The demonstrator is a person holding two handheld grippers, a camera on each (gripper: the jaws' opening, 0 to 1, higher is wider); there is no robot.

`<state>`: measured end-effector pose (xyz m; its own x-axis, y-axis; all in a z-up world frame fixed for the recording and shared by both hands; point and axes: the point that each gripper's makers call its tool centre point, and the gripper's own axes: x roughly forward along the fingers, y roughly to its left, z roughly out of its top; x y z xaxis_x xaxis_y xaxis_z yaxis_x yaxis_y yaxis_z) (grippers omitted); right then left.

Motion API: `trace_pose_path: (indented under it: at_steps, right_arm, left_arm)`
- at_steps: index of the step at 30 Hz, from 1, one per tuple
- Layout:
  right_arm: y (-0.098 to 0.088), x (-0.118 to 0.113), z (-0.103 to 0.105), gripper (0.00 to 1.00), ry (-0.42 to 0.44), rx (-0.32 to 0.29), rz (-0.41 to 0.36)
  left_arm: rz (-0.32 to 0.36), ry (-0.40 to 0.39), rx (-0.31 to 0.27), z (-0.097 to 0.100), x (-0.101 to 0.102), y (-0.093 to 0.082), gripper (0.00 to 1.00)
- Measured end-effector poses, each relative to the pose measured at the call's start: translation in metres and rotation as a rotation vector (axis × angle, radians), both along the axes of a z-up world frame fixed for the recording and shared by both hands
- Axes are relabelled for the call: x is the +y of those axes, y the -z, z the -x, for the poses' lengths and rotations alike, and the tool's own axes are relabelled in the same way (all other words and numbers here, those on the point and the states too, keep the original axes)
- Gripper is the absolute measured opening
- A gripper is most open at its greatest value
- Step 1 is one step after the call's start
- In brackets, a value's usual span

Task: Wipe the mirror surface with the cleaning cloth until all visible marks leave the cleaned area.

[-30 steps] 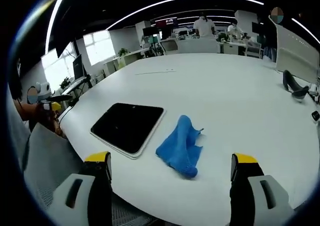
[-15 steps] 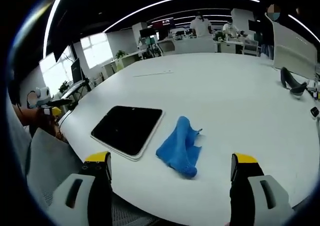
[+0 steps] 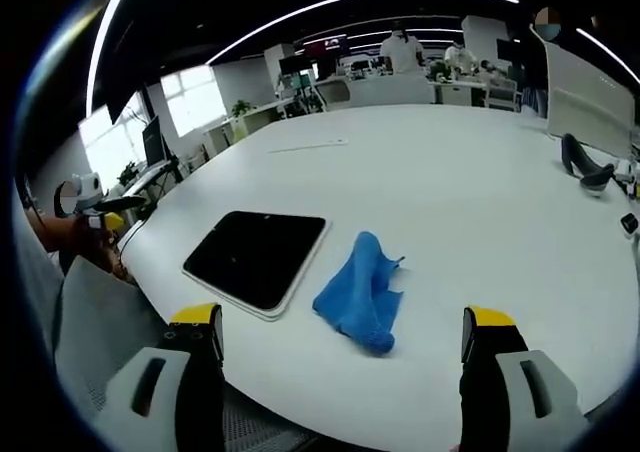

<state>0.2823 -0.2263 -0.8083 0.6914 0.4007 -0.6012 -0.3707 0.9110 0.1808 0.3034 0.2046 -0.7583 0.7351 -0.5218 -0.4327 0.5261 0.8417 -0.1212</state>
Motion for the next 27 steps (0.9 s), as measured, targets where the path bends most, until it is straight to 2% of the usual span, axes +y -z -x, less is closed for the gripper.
trace_pose_path:
  at_steps: [27]
  right_arm:
    - [-0.0003, -0.0014, -0.0041, 0.98, -0.008, -0.002, 0.014]
  left_arm:
    - [0.009, 0.0, -0.008, -0.0033, 0.0004, -0.0044, 0.99]
